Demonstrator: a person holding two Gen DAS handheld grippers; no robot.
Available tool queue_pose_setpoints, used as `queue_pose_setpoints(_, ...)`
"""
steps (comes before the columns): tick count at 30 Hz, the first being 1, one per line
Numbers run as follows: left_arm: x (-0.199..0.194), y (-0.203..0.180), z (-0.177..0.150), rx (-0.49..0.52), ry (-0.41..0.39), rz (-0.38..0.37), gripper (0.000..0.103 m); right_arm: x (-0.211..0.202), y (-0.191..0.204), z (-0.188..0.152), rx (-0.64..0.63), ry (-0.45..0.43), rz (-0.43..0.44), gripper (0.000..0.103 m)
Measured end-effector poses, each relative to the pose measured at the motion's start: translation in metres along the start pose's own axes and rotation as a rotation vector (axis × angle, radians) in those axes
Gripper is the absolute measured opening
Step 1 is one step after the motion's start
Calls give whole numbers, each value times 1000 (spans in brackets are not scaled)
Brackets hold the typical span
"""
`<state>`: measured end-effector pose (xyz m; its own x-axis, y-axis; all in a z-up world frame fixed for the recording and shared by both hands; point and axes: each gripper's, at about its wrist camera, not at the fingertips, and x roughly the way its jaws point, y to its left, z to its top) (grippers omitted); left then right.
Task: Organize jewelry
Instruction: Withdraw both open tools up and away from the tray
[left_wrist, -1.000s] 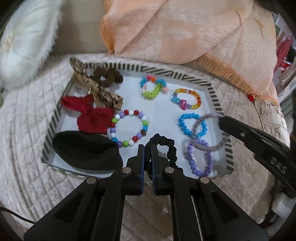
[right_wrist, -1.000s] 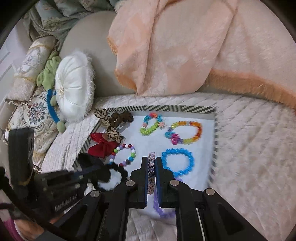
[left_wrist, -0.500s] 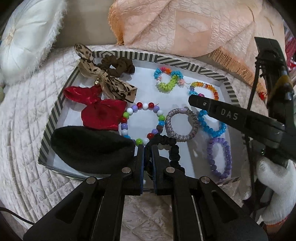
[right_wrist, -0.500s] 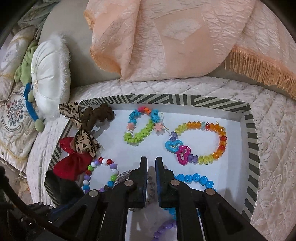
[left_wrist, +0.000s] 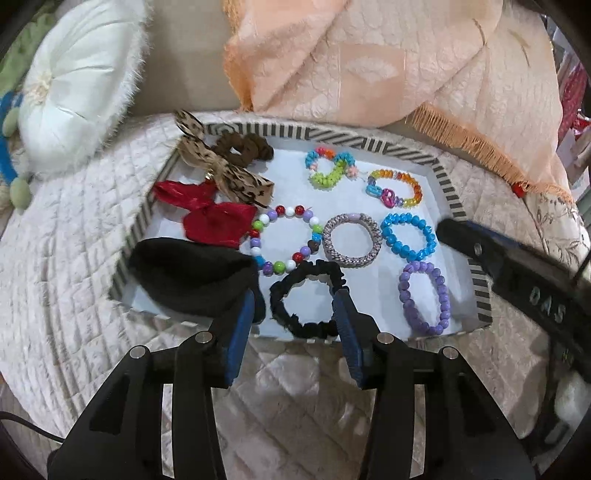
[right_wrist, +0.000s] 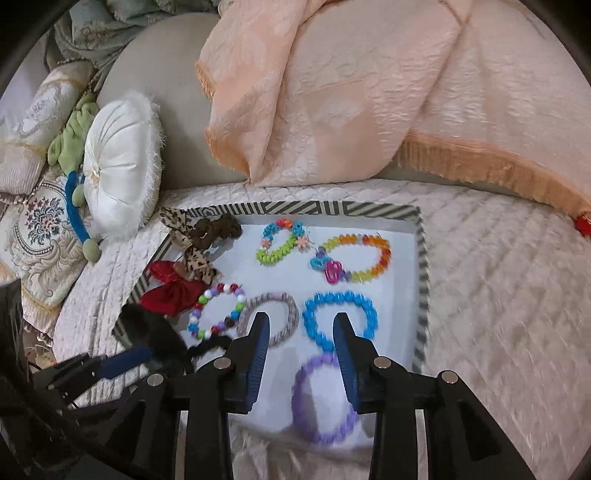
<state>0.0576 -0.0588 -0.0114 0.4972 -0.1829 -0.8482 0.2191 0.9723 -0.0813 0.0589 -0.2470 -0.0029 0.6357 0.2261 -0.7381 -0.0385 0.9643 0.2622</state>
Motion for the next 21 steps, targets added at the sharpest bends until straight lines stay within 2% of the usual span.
queue_pose_setpoints(11,-56,6,-8,-1,-128,64,44,-46,29,-26,11,-77,-35,35)
queue_pose_setpoints(18,-83,8,-9,-3,-188,94,44,-71,46,-32,7,-134,-57,53)
queue_pose_setpoints(21,-92,8,-10,-4,-210,99,44,-79,51,-33,-4,-144,-67,55)
